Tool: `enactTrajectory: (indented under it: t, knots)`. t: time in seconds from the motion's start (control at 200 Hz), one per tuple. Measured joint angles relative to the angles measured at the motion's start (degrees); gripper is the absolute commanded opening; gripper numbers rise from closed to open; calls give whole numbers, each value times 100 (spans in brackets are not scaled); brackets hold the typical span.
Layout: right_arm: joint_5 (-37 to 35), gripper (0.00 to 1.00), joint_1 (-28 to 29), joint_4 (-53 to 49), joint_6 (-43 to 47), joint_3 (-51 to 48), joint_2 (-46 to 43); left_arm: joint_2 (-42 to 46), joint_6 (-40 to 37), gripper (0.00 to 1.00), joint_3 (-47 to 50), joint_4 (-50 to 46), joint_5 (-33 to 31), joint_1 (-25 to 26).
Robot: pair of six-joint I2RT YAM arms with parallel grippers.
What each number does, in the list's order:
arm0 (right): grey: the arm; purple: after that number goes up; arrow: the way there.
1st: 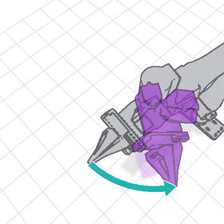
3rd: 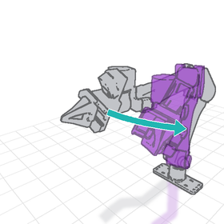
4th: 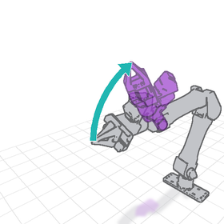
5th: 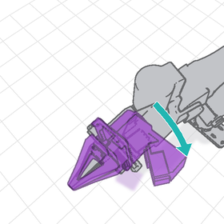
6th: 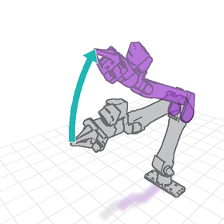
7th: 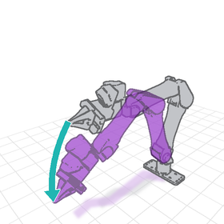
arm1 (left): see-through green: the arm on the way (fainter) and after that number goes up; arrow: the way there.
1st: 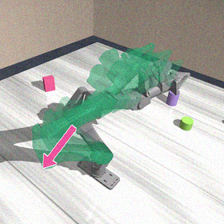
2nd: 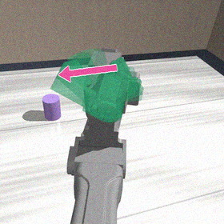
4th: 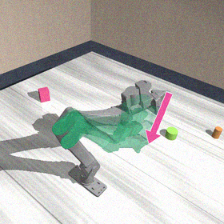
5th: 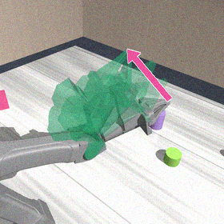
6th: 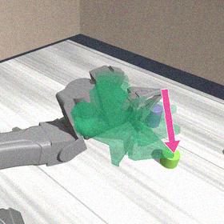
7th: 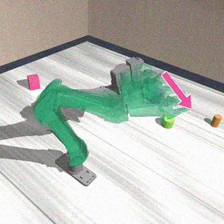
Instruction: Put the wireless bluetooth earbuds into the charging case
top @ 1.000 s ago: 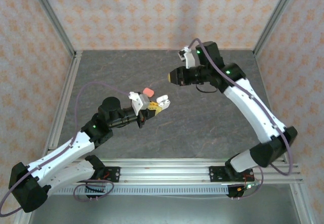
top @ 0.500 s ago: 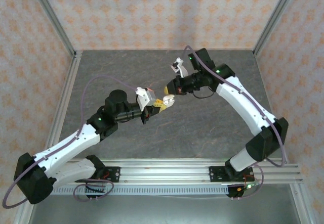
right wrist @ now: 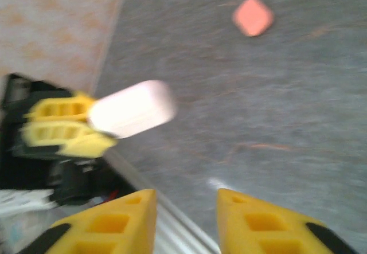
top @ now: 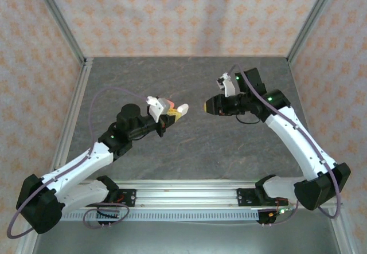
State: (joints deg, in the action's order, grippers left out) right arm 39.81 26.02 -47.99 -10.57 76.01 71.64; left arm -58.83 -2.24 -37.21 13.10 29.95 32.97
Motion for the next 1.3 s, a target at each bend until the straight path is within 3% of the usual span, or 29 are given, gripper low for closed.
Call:
enactTrajectory:
  t: [0.115,0.29,0.415,0.52,0.645,0.796,0.956,1.066,1.201,1.301]
  knots:
    - [-1158,53,-9,201,-83,-745,-415,-444,214,0,131,22,2,-2]
    - [-3008,80,-11,863,-269,-2118,-1613,-1488,431,0,168,-44,7,33]
    - [-4308,97,-15,1545,-326,-2986,-2312,-2100,555,11,168,-111,22,146]
    - [-5274,99,-35,2072,-345,-3539,-2544,-2286,660,13,168,-210,-55,188]
    - [-6146,99,-195,2608,-341,-3963,-2494,-2308,660,24,151,-402,-260,188]
    - [-6610,99,-726,3237,-339,-4404,-2345,-2293,544,44,-17,-739,-621,188]
    - [-6749,99,-1211,4006,-173,-4955,-2271,-2020,352,54,-151,-1080,-968,146]
    - [-6767,99,-1414,4881,127,-5399,-2212,-1808,177,67,-330,-1349,-1121,-42]
    - [-6765,99,-1631,6391,518,-6113,-1937,-1578,-39,99,-612,-1609,-1394,-538]
    - [-6706,99,-1799,7414,778,-6441,-1403,-1384,-136,100,-695,-1631,-1821,-970]
